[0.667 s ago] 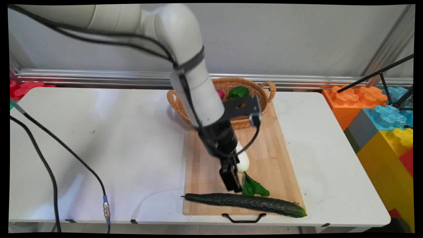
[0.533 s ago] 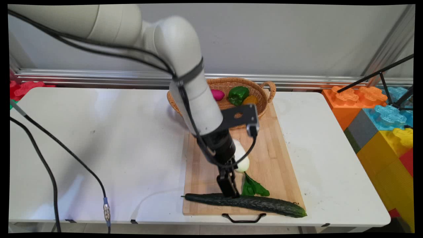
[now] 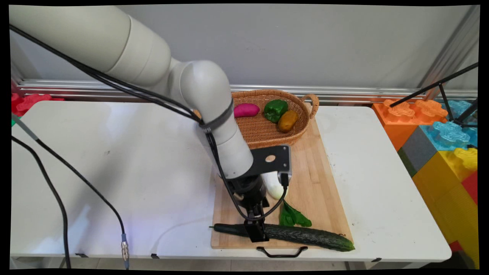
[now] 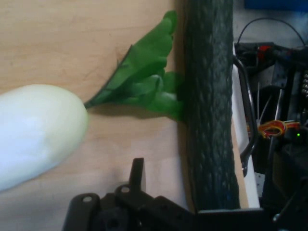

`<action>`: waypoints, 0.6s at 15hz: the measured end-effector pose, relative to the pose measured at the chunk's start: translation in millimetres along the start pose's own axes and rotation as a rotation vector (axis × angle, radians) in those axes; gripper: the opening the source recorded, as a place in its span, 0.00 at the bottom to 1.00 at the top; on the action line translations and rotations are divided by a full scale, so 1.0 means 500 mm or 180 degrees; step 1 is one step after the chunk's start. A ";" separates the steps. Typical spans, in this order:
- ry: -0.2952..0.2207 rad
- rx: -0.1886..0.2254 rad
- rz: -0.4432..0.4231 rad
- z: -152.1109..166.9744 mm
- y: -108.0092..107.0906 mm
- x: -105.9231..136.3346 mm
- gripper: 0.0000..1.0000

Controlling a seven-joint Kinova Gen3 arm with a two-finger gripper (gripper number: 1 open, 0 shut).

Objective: Pick up the cucumber from the cutting board, then place the picked object in the vegetable basket

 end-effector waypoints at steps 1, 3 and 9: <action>-0.0005 0.0009 0.0012 0.007 0.001 -0.003 1.00; -0.0005 0.0028 0.0036 0.018 0.004 -0.006 1.00; 0.0008 0.0011 0.0023 0.032 0.020 -0.014 0.00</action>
